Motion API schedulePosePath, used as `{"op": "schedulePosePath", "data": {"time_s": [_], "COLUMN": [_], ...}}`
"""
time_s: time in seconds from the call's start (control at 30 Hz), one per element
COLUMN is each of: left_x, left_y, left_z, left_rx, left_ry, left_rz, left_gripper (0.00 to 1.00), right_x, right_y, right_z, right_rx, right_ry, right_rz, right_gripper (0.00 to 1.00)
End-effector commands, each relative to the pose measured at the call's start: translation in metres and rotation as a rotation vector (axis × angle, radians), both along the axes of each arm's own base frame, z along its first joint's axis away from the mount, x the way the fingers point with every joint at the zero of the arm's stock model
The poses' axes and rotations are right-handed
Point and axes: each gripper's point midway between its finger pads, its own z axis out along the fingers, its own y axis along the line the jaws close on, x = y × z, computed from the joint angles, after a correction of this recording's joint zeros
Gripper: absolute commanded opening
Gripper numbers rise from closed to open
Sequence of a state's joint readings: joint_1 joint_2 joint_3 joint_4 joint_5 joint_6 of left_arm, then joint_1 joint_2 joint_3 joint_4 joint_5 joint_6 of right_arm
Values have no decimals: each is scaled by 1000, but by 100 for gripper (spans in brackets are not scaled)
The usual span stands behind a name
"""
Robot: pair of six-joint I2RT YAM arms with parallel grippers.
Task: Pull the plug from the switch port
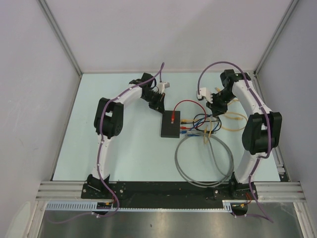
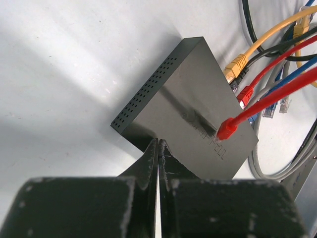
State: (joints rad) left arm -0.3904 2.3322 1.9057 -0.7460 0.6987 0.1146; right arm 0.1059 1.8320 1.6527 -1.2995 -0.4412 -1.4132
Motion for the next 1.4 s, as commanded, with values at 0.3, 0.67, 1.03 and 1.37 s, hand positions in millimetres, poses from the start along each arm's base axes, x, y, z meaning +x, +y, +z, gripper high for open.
{"op": "schedulePosePath", "data": {"time_s": [0.3, 0.67, 1.03, 1.37], "left_x": [3, -3, -3, -3], "left_y": [2, 1, 4, 4], "left_z": [10, 8, 9, 9], "left_rx": [11, 11, 31, 29], "left_ry": [-46, -27, -46, -44], "left_rz": [-6, -8, -15, -15], "left_gripper": [0, 0, 0, 0], "right_x": [73, 22, 4, -11], "right_y": [-88, -143, -159, -164], "right_z": [40, -61, -117, -110], "right_rx": [252, 19, -122, -281], "right_ry": [-169, 126, 214, 168], "right_rz": [-814, -1224, -1162, -872], "right_gripper": [91, 69, 50, 0]}}
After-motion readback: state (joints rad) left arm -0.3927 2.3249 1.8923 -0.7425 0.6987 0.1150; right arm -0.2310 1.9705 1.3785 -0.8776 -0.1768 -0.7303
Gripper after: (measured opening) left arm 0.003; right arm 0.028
